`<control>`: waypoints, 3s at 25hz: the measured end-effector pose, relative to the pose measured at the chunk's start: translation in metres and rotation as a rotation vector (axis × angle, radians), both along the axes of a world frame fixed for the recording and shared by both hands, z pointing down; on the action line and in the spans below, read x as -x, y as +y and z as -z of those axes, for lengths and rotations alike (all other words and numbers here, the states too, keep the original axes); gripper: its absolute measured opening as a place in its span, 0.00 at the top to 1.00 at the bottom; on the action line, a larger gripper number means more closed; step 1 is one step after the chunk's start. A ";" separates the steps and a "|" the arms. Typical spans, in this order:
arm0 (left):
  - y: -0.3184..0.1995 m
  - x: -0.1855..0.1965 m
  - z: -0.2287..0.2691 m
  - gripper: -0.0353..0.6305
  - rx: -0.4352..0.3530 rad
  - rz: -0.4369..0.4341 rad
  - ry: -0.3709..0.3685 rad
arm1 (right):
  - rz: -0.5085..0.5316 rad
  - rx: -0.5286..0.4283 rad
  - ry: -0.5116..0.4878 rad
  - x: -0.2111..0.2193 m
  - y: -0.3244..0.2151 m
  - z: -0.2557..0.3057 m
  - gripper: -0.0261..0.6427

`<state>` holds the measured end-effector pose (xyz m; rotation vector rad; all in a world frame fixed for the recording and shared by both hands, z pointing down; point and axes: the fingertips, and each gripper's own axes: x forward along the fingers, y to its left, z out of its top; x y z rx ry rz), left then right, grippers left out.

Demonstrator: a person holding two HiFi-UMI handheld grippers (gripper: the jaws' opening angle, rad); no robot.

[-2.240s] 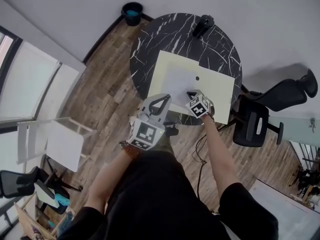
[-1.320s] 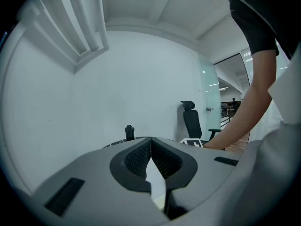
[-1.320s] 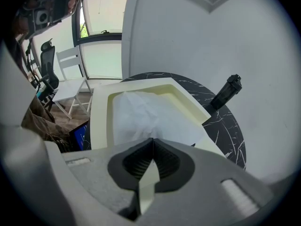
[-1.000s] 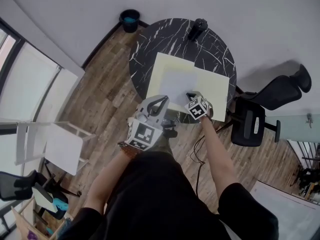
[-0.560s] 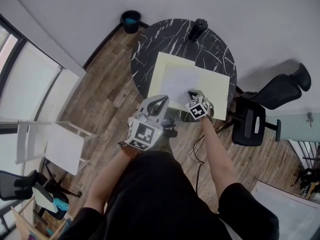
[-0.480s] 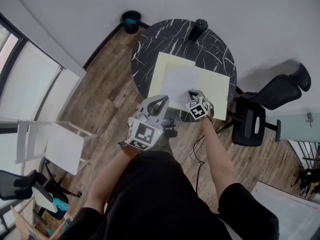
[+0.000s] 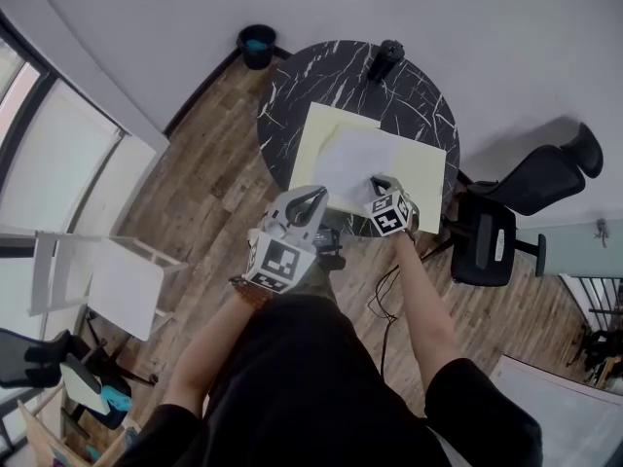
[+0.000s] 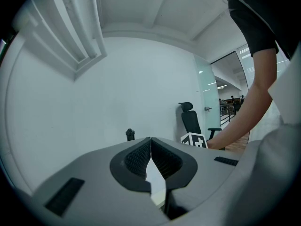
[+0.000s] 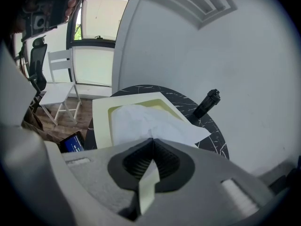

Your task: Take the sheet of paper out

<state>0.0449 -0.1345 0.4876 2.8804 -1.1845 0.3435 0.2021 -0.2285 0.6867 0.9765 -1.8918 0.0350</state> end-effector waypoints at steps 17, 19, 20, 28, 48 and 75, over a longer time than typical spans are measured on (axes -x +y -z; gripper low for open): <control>0.016 -0.011 0.015 0.94 -0.040 -0.038 0.015 | -0.055 -0.142 -0.079 -0.005 0.013 0.057 0.96; 0.016 -0.011 0.025 0.94 -0.065 -0.044 0.013 | -0.054 -0.163 -0.089 -0.001 0.016 0.066 0.96; 0.017 -0.011 0.028 0.94 -0.071 -0.045 0.014 | -0.054 -0.172 -0.097 0.001 0.018 0.070 0.96; 0.023 -0.009 0.034 0.94 -0.090 -0.044 0.037 | -0.069 -0.277 -0.162 0.013 0.027 0.116 0.96; 0.038 0.017 0.056 0.94 -0.164 -0.004 0.073 | -0.156 -0.493 -0.396 0.067 0.071 0.223 0.96; 0.059 0.020 0.078 0.94 -0.224 0.015 0.123 | -0.121 -0.590 -0.522 0.118 0.137 0.290 0.96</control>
